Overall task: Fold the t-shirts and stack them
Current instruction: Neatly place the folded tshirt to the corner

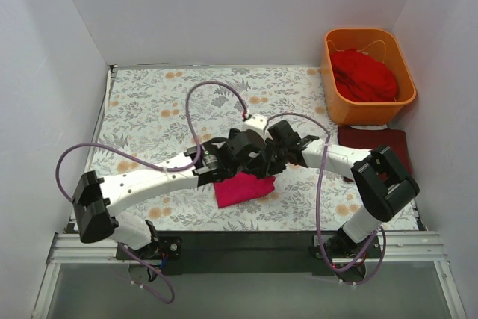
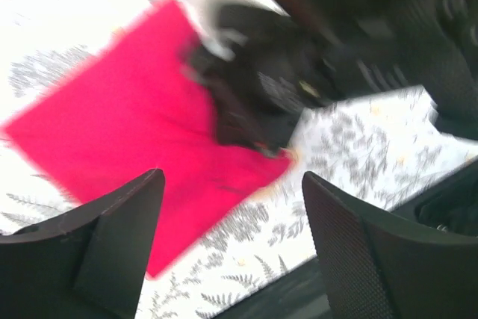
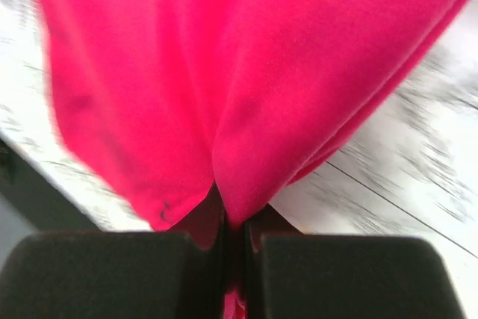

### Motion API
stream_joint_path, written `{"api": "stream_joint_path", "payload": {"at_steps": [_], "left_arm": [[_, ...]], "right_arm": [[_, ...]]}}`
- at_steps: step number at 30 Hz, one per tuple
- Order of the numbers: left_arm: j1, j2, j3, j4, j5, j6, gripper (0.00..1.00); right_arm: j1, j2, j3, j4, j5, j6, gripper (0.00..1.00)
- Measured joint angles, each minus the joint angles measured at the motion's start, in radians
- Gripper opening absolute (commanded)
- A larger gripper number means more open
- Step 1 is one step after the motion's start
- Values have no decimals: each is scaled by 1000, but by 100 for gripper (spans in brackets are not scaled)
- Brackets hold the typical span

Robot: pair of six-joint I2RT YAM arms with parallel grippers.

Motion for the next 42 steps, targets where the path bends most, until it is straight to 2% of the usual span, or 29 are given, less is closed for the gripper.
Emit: {"api": "stream_joint_path", "payload": {"at_steps": [5,9,12,15,19,28,42], "left_arm": [[198,-95,-6,14,-1,14,79],[385,-120,-95,21,-7,24,83],[482,-130,-185,18,-6,19,88],[566,-174,-291,27,-3,13,97],[661,-238,-362,23,-5,3,98],[703,-296,-365,53,-3,-6,98],[732,-296,-367,60,32,-5,98]], "right_arm": [[-54,-59,23,-243,151,-171,1],[-130,-123,43,-386,285,-266,1],[-222,-161,65,-462,382,-322,1],[-302,-180,86,-518,511,-372,1],[-362,-209,109,-573,639,-425,1],[-465,-246,255,-614,759,-527,1],[-611,-246,269,-696,737,-562,1]]}}
